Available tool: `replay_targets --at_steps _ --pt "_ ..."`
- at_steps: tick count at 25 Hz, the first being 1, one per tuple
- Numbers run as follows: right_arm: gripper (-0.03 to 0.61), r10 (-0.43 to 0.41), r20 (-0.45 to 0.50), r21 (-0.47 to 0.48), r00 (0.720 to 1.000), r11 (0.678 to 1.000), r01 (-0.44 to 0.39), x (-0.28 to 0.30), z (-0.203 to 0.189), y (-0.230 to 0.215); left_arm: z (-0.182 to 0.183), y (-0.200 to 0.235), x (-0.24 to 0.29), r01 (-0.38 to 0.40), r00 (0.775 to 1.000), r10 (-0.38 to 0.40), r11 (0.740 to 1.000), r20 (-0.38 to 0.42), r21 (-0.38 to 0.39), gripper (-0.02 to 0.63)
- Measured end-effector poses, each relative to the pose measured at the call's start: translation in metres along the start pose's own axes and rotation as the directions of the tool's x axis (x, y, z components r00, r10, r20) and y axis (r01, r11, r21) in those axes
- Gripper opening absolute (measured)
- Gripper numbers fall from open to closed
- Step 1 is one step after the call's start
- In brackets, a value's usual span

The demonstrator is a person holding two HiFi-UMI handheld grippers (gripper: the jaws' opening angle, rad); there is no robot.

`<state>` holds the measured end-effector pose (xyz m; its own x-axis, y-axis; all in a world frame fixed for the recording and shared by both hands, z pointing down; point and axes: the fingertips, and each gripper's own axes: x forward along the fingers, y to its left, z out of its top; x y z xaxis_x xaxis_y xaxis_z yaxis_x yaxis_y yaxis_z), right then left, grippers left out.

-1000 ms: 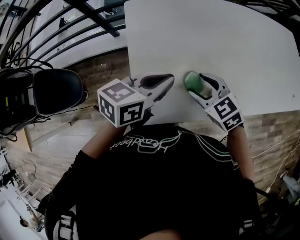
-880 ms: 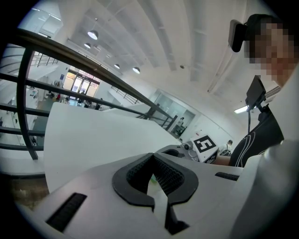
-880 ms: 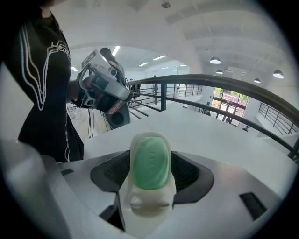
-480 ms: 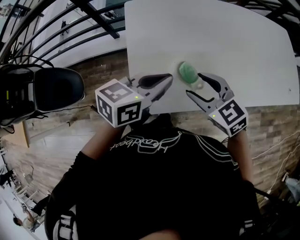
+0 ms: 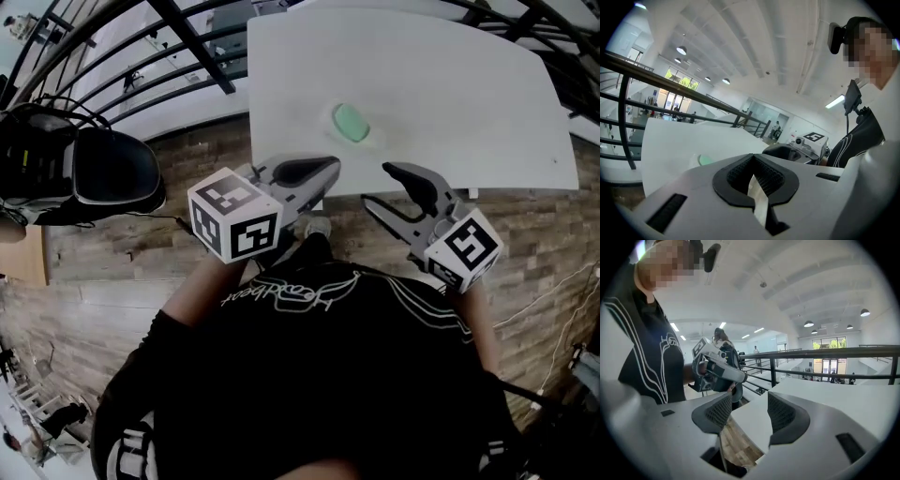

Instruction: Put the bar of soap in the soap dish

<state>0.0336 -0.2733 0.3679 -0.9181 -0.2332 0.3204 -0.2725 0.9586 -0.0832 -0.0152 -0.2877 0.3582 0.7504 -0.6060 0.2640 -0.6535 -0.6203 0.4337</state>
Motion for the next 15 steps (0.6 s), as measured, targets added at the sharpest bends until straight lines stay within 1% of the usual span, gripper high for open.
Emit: replay_targets --at_steps 4,7,9,10,12,13,15 --pt "0.225 -0.018 0.056 -0.032 0.998 0.999 0.020 -0.034 0.020 0.031 0.000 -0.045 -0.017 0.009 1.000 -0.010 0.999 0.026 0.048 0.008" --pt "0.224 -0.040 0.107 -0.040 0.993 0.998 0.044 -0.055 0.034 0.051 0.002 -0.078 -0.028 0.019 0.999 -0.023 0.996 0.042 0.088 0.008" --pt "0.219 -0.055 0.121 -0.052 0.991 0.997 0.062 -0.068 0.038 0.064 0.001 -0.100 -0.036 0.027 0.998 -0.033 0.994 0.050 0.109 0.008" --pt "0.199 -0.066 0.125 -0.060 0.990 0.995 0.074 -0.075 0.038 0.071 -0.001 -0.111 -0.040 0.032 0.998 -0.039 0.993 0.053 0.117 0.008" --pt "0.099 -0.085 0.144 -0.059 0.986 0.994 0.094 -0.090 0.039 0.084 -0.005 -0.133 -0.047 0.043 0.997 -0.051 0.991 0.058 0.130 0.008" --pt "0.078 -0.087 0.159 -0.046 0.983 0.994 0.096 -0.097 0.041 0.090 -0.008 -0.143 -0.050 0.047 0.997 -0.056 0.990 0.061 0.137 0.008" --pt "0.061 -0.081 0.180 -0.005 0.980 0.997 0.083 -0.111 0.041 0.102 -0.012 -0.161 -0.054 0.056 0.996 -0.066 0.987 0.065 0.152 0.008"
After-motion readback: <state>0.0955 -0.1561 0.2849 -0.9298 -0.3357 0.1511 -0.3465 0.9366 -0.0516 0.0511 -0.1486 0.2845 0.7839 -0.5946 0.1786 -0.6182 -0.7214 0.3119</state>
